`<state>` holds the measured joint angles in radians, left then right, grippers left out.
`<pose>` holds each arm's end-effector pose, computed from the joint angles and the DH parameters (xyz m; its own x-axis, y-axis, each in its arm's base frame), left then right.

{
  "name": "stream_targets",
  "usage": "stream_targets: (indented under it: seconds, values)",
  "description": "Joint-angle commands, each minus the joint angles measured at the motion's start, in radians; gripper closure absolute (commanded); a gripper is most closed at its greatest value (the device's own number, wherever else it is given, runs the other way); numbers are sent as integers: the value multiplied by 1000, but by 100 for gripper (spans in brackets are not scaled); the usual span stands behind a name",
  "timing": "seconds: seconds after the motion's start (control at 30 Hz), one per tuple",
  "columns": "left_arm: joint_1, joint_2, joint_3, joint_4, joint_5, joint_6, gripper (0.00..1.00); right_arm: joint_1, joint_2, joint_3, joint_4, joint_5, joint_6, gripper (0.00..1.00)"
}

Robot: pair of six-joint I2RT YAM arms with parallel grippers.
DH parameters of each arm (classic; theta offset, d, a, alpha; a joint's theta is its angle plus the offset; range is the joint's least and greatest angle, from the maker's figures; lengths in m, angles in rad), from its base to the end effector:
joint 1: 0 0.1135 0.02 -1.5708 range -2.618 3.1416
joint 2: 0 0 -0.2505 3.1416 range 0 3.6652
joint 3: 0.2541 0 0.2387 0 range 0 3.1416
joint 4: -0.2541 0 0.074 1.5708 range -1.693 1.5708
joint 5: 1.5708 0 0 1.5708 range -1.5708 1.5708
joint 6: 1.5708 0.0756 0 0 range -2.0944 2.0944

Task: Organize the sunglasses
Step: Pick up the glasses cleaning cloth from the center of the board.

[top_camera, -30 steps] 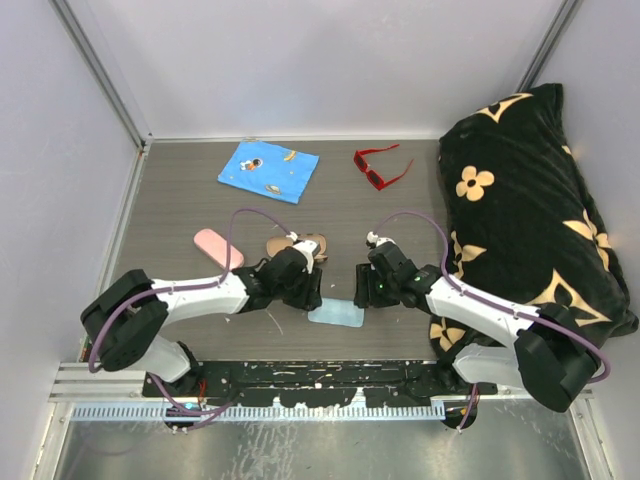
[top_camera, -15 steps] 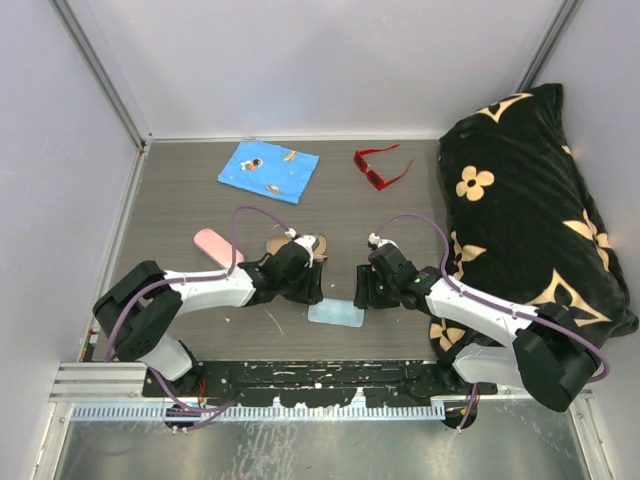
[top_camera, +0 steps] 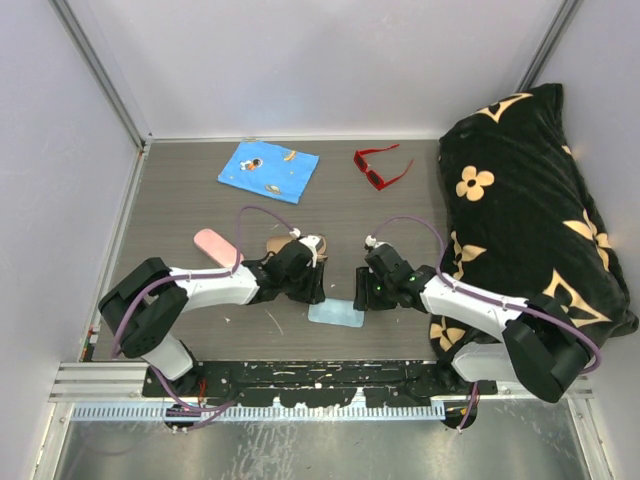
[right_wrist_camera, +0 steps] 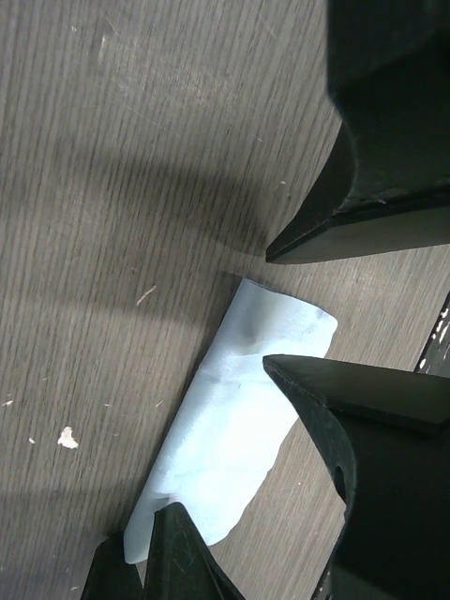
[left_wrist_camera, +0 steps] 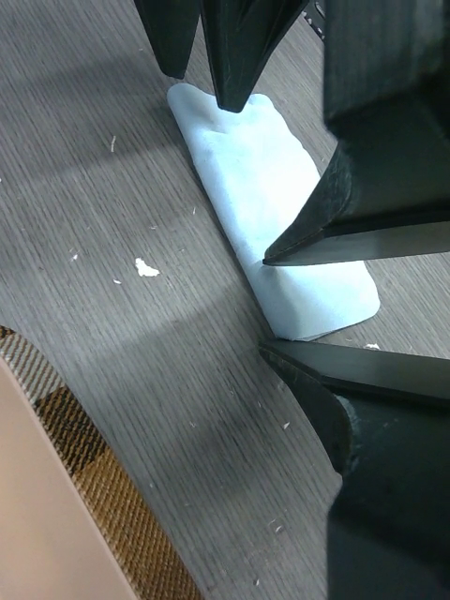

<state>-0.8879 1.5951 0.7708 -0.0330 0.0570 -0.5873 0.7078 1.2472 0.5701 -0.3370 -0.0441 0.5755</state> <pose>0.2017 -0.2547 0.1221 -0.8394 0.1552 -0.5210 0.3999 0.8254 -0.3985 0.1779 0.1566 0.1261 -0.9043 -0.0582 -0.4229 -0.2087 0.9245 0.3190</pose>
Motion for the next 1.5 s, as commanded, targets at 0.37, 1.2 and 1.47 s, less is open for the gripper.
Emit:
stream_targets:
  seconds: [0.37, 1.2, 1.47]
  values:
    - [4, -30, -22, -5, -28, -10, 55, 3, 44, 11, 53, 31, -8, 55]
    - [3, -32, -35, 20, 22, -27, 67, 4, 73, 6, 84, 18, -13, 72]
    - [4, -26, -20, 18, 1, -25, 86, 4, 79, 8, 90, 24, -35, 87]
